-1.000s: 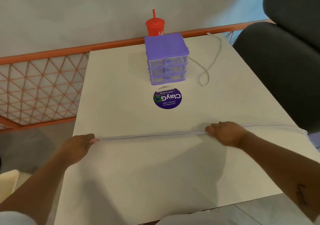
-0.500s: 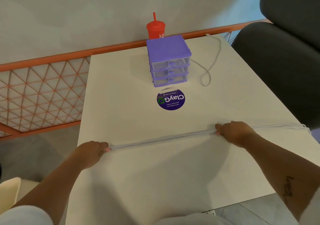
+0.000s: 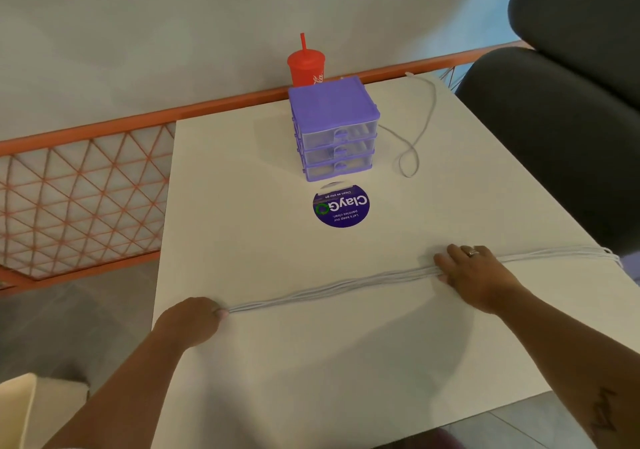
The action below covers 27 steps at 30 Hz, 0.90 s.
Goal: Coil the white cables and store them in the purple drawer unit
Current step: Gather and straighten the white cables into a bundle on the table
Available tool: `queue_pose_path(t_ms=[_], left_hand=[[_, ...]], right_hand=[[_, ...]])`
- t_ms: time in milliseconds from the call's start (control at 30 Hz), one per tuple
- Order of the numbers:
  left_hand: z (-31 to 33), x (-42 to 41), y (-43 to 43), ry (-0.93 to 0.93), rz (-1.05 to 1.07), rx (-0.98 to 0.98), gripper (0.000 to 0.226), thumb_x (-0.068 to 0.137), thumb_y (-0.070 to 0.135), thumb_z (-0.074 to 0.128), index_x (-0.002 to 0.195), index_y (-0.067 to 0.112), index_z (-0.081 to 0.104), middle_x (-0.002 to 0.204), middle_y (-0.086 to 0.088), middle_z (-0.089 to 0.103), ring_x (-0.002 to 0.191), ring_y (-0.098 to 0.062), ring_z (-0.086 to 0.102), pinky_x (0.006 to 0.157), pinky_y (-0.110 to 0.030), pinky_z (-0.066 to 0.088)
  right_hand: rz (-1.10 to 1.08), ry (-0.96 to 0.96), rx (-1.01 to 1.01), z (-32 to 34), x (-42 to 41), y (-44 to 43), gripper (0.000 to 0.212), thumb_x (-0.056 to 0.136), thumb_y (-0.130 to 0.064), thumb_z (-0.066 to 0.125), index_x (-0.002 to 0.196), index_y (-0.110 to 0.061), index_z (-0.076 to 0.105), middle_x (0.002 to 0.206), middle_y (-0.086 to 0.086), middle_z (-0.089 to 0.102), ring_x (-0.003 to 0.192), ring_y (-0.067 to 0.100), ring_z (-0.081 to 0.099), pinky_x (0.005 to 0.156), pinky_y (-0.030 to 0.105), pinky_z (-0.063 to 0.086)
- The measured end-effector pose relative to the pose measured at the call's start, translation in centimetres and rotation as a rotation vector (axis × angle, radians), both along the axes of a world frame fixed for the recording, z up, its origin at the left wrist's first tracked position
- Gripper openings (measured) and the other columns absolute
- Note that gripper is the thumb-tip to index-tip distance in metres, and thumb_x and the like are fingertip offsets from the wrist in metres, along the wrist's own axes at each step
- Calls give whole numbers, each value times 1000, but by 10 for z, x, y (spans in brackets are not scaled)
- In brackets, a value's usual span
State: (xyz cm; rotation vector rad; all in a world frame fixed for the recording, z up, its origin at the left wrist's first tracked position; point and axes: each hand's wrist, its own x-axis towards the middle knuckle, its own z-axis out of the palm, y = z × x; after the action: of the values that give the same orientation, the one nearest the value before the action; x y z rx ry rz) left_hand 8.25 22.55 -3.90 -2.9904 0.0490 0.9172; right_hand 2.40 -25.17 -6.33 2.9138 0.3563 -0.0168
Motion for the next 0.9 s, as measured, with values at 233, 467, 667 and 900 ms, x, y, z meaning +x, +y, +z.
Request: queue_pose_path(t_ms=[233, 467, 667, 900], left_hand=[[8, -11, -10, 276, 987, -597, 39, 91, 29, 54, 57, 13, 44, 40, 3, 29, 28, -10, 21, 40, -14, 17], [-1, -13, -46, 88, 1678, -1153, 36, 95, 20, 41, 60, 19, 33, 26, 4, 25, 17, -6, 20, 28, -6, 19], [-6, -5, -80, -214, 1876, -1062, 35, 91, 9, 39, 58, 18, 31, 23, 5, 22, 16, -9, 17, 31, -6, 22], [17, 28, -134, -430, 2427, -1896, 42, 97, 13, 22, 55, 20, 22, 31, 4, 22, 24, -11, 20, 35, -12, 19]], right_hand=[[-309, 93, 553, 26, 49, 6, 45, 93, -42, 39, 123, -11, 54, 125, 11, 51, 111, 34, 52, 95, 39, 37], [-400, 44, 864, 52, 154, -31, 34, 97, -32, 39, 112, -8, 58, 114, 17, 55, 103, 33, 54, 89, 36, 39], [-299, 64, 888, 70, 247, -53, 30, 97, -22, 43, 108, 0, 59, 110, 24, 58, 105, 38, 53, 80, 28, 34], [-278, 162, 933, 58, 333, -42, 30, 95, -22, 44, 112, -3, 59, 118, 19, 59, 110, 34, 52, 91, 32, 38]])
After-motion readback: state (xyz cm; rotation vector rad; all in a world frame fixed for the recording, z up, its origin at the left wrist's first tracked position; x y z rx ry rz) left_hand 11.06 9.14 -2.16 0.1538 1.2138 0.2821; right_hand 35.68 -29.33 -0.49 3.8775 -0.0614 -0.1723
